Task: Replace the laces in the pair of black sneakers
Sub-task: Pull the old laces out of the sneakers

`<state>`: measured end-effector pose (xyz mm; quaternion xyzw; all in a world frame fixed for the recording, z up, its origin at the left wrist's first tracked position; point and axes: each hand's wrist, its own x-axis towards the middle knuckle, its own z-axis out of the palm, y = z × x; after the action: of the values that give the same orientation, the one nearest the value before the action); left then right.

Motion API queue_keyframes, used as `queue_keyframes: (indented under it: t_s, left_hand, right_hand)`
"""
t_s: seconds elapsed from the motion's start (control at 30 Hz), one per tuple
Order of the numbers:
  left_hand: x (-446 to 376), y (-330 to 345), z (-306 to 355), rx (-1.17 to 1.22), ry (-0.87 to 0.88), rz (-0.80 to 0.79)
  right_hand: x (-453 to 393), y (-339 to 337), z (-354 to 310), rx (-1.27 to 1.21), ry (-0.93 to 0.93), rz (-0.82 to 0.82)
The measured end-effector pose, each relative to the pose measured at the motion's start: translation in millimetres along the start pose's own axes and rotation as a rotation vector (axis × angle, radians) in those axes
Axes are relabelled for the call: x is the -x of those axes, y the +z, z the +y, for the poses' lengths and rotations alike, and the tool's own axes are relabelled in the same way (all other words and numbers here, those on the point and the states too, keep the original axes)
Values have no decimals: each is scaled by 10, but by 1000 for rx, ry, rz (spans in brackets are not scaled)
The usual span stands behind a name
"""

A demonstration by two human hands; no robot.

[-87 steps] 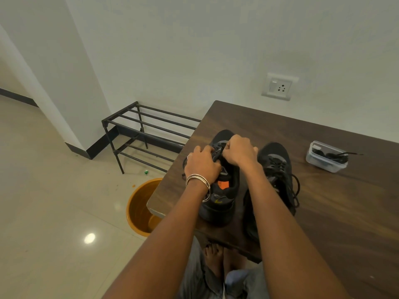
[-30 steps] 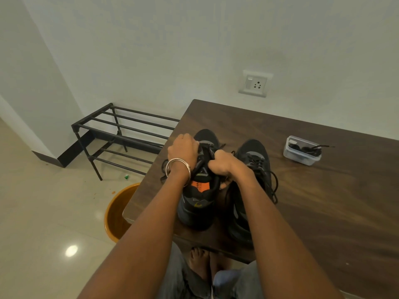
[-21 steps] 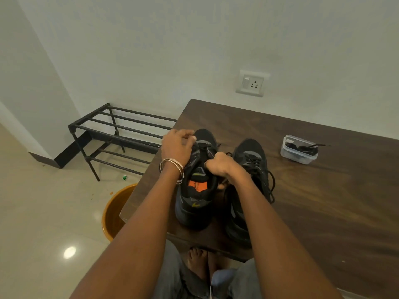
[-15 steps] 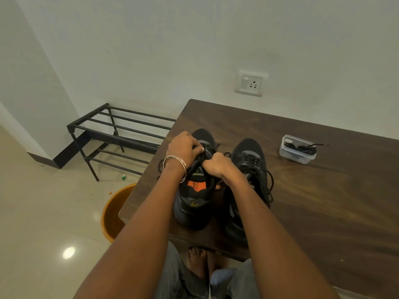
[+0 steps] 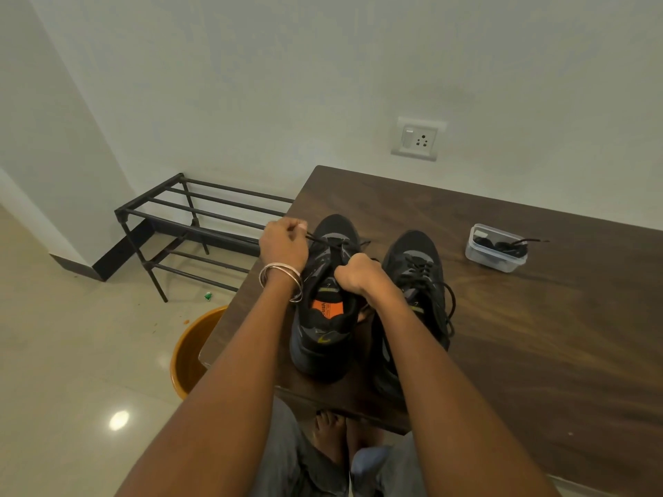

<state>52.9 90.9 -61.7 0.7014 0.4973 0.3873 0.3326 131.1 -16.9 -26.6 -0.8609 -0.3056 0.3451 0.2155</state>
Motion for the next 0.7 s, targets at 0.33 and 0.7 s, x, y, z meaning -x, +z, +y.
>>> queue_keyframes:
  t_s: [0.33,0.7]
  left_hand:
    - [14,80,165,-565,415,-311]
    - [2,-36,123,115,-244,151]
  right_hand:
    - [72,-2,-23,27,8,21]
    - [13,43,-17,-66,18,32]
